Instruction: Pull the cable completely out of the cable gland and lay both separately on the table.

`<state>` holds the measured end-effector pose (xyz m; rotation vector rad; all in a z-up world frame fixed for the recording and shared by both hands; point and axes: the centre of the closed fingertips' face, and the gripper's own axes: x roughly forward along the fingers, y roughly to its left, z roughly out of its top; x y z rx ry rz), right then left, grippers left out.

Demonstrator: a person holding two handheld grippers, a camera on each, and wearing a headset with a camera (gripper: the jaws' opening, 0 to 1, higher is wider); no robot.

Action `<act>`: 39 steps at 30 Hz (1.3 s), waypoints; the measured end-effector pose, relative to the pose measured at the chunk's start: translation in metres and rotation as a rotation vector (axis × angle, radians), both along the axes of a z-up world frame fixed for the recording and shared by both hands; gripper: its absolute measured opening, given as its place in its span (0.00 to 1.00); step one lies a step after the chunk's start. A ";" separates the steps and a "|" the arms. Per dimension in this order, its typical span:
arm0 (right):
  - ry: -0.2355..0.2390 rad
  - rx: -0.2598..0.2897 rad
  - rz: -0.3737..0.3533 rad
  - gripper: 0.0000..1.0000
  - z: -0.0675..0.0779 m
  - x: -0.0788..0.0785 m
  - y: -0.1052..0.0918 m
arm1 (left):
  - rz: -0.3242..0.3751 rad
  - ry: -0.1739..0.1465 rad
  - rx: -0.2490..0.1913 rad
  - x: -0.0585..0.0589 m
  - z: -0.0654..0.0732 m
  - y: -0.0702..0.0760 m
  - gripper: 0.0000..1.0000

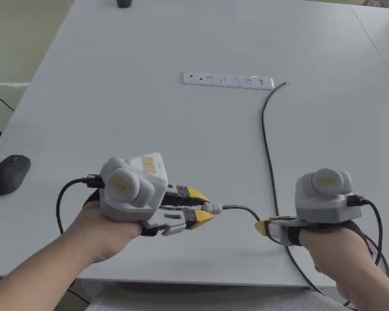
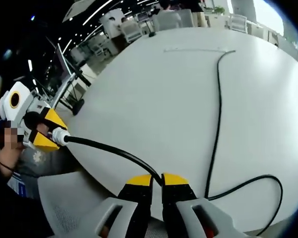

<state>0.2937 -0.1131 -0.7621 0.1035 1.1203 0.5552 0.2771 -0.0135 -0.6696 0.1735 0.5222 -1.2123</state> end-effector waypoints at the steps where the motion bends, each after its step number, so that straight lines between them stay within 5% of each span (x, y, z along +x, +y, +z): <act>1: -0.001 -0.002 0.004 0.01 0.000 -0.001 0.001 | 0.000 0.000 0.000 0.000 0.000 0.000 0.15; 14: -0.092 -0.039 0.127 0.03 0.002 -0.006 0.004 | 0.023 0.013 -0.007 0.002 0.001 0.003 0.15; 18: -0.181 -0.057 0.171 0.09 0.012 0.001 0.002 | 0.031 0.015 -0.010 0.003 0.002 0.004 0.15; 23: -0.386 -0.089 0.279 0.19 0.048 0.019 0.012 | 0.032 0.020 -0.007 0.002 -0.001 0.003 0.15; 28: -0.631 -0.152 0.572 0.27 0.084 0.009 0.054 | 0.027 0.034 -0.001 0.001 -0.003 0.002 0.15; 30: -0.678 -0.192 0.638 0.25 0.087 0.006 0.063 | 0.028 0.036 0.000 0.001 -0.003 0.002 0.15; 35: -0.680 -0.216 0.796 0.25 0.075 -0.010 0.085 | 0.027 0.034 -0.001 0.001 -0.002 0.002 0.15; 39: -0.698 -0.216 0.812 0.21 0.076 -0.009 0.089 | 0.022 0.039 0.006 0.000 -0.003 0.001 0.15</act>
